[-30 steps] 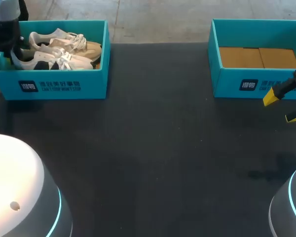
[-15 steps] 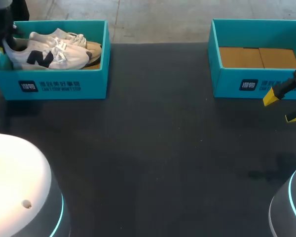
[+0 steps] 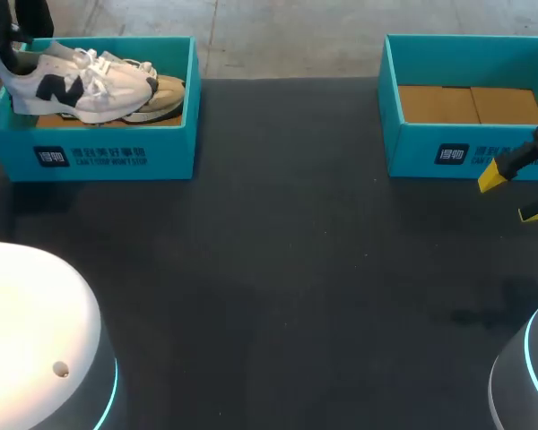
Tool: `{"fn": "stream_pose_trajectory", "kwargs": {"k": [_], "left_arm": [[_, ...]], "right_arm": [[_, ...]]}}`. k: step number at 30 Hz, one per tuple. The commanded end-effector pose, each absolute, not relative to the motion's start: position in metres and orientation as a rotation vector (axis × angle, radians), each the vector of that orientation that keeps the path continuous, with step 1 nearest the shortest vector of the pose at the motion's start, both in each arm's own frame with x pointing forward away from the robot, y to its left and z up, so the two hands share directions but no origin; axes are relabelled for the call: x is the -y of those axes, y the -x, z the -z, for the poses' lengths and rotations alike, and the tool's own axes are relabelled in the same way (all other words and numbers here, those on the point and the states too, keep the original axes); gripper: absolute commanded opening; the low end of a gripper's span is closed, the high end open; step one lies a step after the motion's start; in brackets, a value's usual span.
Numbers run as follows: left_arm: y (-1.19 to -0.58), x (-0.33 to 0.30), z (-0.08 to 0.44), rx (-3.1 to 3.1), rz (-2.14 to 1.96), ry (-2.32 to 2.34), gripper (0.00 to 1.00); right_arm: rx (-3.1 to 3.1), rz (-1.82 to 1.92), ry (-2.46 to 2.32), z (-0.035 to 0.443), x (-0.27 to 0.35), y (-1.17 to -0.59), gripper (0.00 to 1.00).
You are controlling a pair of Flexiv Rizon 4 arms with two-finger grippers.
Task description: Take the shoe out of the shoebox, open the shoe tongue, remove and reinsert the insole, then place the shoe into the shoebox
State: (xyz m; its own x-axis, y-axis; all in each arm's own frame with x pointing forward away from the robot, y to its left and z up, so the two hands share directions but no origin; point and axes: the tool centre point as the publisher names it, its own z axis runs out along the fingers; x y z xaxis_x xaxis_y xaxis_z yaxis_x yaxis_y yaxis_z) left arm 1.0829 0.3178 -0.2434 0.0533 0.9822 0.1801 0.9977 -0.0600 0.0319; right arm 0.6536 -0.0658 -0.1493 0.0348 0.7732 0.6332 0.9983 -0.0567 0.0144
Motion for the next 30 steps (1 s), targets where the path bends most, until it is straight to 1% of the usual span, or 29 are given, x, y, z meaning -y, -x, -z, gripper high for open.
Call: {"fn": "stream_pose_trajectory", "kwargs": {"k": [1,11,22,30], "left_arm": [[-1.082,-0.320,0.227,2.080,0.224,2.205,0.00],[-1.067,-0.323,0.191,2.063,0.181,2.204,0.00],[-1.042,-0.319,0.170,2.055,0.119,2.184,0.00],[-0.992,-0.297,0.170,2.006,0.104,2.199,0.00]], "right_arm": [[1.788,0.684,1.886,0.150,0.065,-0.654,1.00],[1.788,0.684,1.886,0.150,0.065,-0.654,1.00],[1.788,0.684,1.886,0.150,0.065,-0.654,1.00],[1.788,0.684,1.886,0.150,0.065,-0.654,1.00]]}}
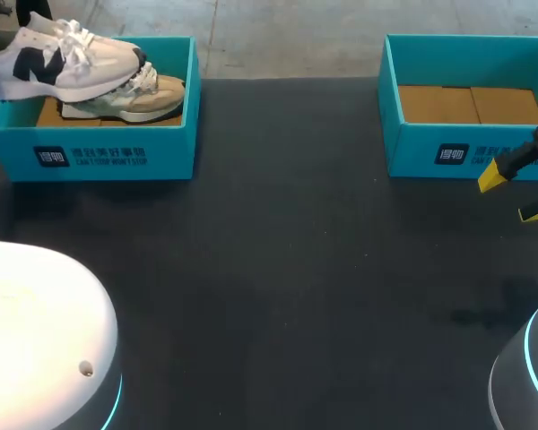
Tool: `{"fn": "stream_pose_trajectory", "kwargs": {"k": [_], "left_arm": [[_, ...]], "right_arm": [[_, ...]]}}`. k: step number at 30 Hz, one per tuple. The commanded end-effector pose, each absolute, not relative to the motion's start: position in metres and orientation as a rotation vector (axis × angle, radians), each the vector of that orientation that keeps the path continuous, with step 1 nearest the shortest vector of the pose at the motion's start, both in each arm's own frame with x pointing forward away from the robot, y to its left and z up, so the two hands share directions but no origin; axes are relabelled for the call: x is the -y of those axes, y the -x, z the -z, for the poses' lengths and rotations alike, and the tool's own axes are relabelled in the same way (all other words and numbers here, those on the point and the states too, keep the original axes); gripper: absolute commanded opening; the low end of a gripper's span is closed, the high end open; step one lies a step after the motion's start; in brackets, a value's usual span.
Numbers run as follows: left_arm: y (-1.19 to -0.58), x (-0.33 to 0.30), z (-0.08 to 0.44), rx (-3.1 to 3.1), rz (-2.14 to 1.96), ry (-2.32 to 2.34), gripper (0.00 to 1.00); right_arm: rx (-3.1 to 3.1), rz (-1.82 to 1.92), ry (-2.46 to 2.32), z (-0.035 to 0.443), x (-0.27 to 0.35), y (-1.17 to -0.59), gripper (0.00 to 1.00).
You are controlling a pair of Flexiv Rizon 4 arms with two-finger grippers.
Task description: Take the shoe out of the shoebox, open the shoe tongue, remove and reinsert the insole, then place the shoe into the shoebox
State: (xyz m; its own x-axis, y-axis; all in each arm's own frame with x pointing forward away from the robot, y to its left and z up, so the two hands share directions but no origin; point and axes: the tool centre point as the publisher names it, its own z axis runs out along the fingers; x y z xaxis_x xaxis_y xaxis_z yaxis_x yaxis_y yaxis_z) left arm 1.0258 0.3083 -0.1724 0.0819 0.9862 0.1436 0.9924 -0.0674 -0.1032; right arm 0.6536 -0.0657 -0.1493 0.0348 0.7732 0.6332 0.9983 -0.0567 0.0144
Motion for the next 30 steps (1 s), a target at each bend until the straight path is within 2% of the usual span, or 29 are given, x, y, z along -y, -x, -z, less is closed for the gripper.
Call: {"fn": "stream_pose_trajectory", "kwargs": {"k": [1,13,30], "left_arm": [[-0.983,-0.293,0.171,2.000,0.135,2.202,0.00],[-0.923,-0.256,0.200,2.060,0.180,2.138,0.00],[-0.923,-0.256,0.200,2.060,0.180,2.138,0.00]], "right_arm": [[1.788,0.684,1.886,0.150,0.065,-0.654,1.00],[1.788,0.684,1.886,0.150,0.065,-0.654,1.00],[1.788,0.684,1.886,0.150,0.065,-0.654,1.00]]}}
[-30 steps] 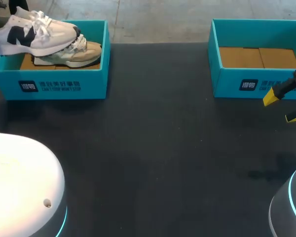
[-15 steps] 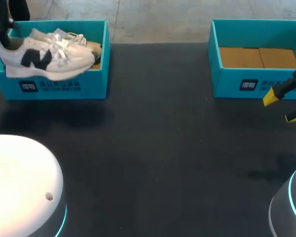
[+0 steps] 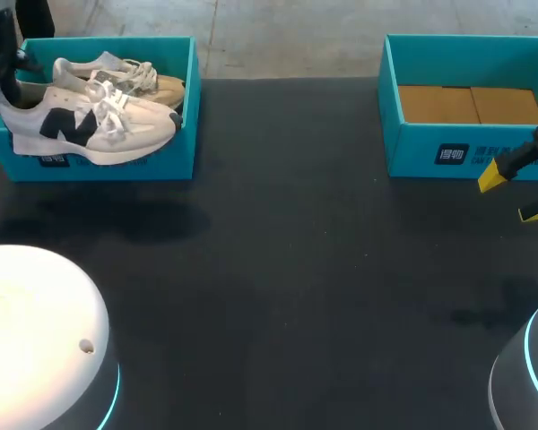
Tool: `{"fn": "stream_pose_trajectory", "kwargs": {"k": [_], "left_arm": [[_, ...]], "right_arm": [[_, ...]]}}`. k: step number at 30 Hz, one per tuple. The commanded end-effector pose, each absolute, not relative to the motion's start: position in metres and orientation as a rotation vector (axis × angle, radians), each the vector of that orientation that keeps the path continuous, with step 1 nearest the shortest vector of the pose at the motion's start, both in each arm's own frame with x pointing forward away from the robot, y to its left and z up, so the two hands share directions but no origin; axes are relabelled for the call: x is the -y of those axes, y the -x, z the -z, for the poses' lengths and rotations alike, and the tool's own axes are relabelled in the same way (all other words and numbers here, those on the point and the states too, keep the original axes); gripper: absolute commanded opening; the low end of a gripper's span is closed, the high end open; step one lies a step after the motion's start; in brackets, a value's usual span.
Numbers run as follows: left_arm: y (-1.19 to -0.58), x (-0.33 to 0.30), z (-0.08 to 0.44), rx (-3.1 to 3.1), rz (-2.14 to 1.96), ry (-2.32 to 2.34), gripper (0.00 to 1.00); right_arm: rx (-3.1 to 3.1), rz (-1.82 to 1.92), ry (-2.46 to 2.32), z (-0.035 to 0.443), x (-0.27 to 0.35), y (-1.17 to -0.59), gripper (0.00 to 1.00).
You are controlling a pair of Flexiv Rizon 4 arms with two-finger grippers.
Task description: Take the shoe out of the shoebox, open the shoe tongue, remove and reinsert the insole, then place the shoe into the shoebox
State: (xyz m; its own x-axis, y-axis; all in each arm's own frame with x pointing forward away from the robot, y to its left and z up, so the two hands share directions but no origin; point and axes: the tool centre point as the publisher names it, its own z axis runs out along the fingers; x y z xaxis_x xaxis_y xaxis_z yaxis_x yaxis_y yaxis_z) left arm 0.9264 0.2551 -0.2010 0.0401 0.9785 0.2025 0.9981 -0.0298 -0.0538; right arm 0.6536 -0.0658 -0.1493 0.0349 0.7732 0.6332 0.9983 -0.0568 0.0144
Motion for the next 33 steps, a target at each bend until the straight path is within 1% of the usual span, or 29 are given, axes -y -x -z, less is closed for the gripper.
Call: {"fn": "stream_pose_trajectory", "kwargs": {"k": [1,5,12,21,33], "left_arm": [[-0.923,-0.256,0.200,2.060,0.180,2.138,0.00],[-0.923,-0.256,0.200,2.060,0.180,2.138,0.00],[-0.894,-0.220,0.223,1.904,0.238,2.255,0.00],[-0.869,-0.177,0.253,1.921,0.322,2.209,0.00],[-0.833,-0.127,0.284,1.812,0.303,2.278,0.00]], "right_arm": [[1.788,0.684,1.886,0.150,0.065,-0.654,1.00],[1.788,0.684,1.886,0.150,0.065,-0.654,1.00],[1.788,0.684,1.886,0.150,0.065,-0.654,1.00],[1.788,0.684,1.886,0.150,0.065,-0.654,1.00],[1.788,0.684,1.886,0.150,0.065,-0.654,1.00]]}}
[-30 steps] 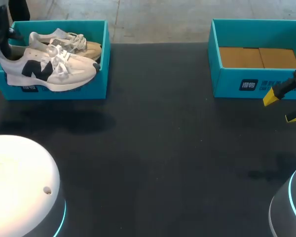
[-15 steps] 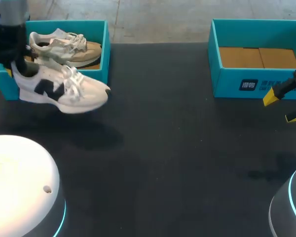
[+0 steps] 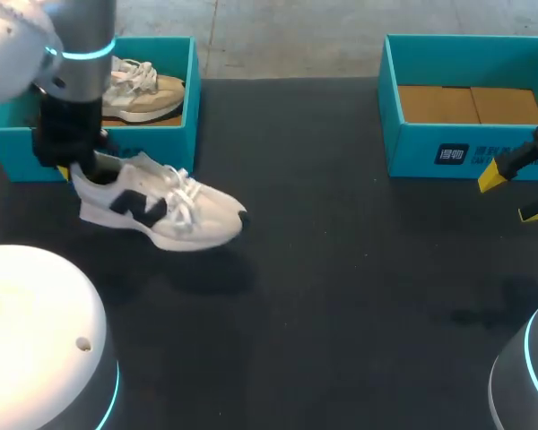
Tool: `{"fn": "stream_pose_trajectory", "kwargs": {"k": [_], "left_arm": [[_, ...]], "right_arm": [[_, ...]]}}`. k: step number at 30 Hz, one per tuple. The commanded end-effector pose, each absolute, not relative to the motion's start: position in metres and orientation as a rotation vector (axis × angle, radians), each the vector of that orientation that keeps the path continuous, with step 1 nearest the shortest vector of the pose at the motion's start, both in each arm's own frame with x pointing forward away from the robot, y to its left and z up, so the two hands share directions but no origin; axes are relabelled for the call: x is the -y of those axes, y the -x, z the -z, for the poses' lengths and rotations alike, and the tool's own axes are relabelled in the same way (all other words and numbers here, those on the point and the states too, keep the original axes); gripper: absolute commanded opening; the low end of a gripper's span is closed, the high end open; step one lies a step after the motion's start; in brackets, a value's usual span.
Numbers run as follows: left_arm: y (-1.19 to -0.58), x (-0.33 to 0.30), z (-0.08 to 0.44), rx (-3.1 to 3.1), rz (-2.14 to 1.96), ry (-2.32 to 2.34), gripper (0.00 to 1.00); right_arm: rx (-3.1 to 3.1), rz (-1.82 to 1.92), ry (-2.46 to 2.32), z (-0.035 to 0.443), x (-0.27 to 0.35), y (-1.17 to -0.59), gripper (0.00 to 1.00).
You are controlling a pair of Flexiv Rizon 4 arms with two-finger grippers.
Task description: Take the shoe out of the shoebox, open the shoe tongue, remove and reinsert the insole, then place the shoe into the shoebox
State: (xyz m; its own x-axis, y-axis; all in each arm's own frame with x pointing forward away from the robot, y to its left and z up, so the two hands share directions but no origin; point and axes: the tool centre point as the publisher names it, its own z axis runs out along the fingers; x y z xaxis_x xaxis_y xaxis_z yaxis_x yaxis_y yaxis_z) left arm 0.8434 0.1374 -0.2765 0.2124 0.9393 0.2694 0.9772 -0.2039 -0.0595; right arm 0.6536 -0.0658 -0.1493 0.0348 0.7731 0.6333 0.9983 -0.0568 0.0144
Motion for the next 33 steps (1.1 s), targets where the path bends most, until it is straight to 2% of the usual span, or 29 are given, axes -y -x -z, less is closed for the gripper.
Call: {"fn": "stream_pose_trajectory", "kwargs": {"k": [1,16,33], "left_arm": [[-0.832,-0.123,0.286,1.803,0.305,2.284,0.00],[-0.808,-0.054,0.322,1.734,0.386,2.338,0.00],[-0.809,0.003,0.356,1.732,0.404,2.346,0.00]], "right_arm": [[1.788,0.684,1.886,0.150,0.065,-0.654,1.00],[1.788,0.684,1.886,0.150,0.065,-0.654,1.00],[1.788,0.684,1.886,0.150,0.065,-0.654,1.00]]}}
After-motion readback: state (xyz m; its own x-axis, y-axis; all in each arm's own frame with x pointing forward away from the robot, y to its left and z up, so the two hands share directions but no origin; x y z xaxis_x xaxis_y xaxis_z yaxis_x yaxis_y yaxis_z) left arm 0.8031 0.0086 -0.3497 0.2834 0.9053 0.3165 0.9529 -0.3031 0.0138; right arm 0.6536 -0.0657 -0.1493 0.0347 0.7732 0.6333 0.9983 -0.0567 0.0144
